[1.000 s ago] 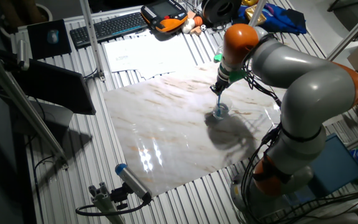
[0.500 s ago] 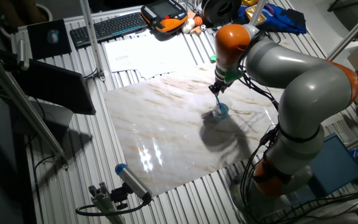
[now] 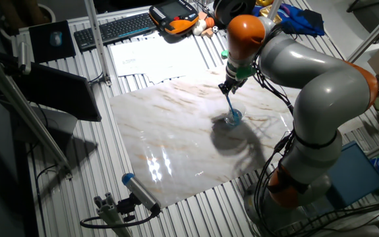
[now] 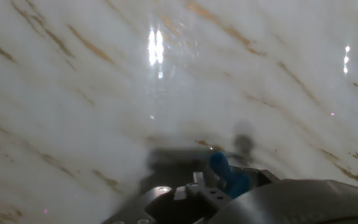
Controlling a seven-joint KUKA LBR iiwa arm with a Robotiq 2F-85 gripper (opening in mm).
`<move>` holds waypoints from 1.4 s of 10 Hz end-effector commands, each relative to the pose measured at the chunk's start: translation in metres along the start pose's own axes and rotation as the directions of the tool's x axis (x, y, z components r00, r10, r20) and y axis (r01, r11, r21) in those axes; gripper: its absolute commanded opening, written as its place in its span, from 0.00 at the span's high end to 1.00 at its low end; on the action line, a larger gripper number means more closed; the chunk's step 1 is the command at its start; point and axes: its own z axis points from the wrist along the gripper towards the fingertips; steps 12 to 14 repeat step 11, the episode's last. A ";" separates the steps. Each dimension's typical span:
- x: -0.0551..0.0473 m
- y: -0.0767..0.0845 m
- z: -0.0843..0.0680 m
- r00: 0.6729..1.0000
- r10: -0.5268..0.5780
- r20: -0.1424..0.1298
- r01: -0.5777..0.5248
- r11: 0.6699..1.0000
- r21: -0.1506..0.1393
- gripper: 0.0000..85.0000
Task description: Stir the beaker with a glass rod
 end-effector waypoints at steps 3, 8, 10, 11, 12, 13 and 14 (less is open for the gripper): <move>-0.005 0.011 -0.001 1.000 0.016 0.002 -0.016 1.000 -0.009 1.00; 0.000 0.024 -0.005 0.999 0.050 0.008 -0.050 0.999 -0.015 1.00; -0.002 0.022 -0.005 0.999 0.047 0.017 -0.047 0.999 -0.008 1.00; -0.003 0.022 -0.005 0.999 0.049 0.021 -0.049 0.999 -0.002 1.00; -0.003 0.022 -0.005 0.999 0.049 0.021 -0.049 0.999 -0.002 1.00; -0.003 0.022 -0.005 0.999 0.049 0.021 -0.049 0.999 -0.002 1.00; -0.003 0.022 -0.005 0.999 0.049 0.021 -0.049 0.999 -0.002 1.00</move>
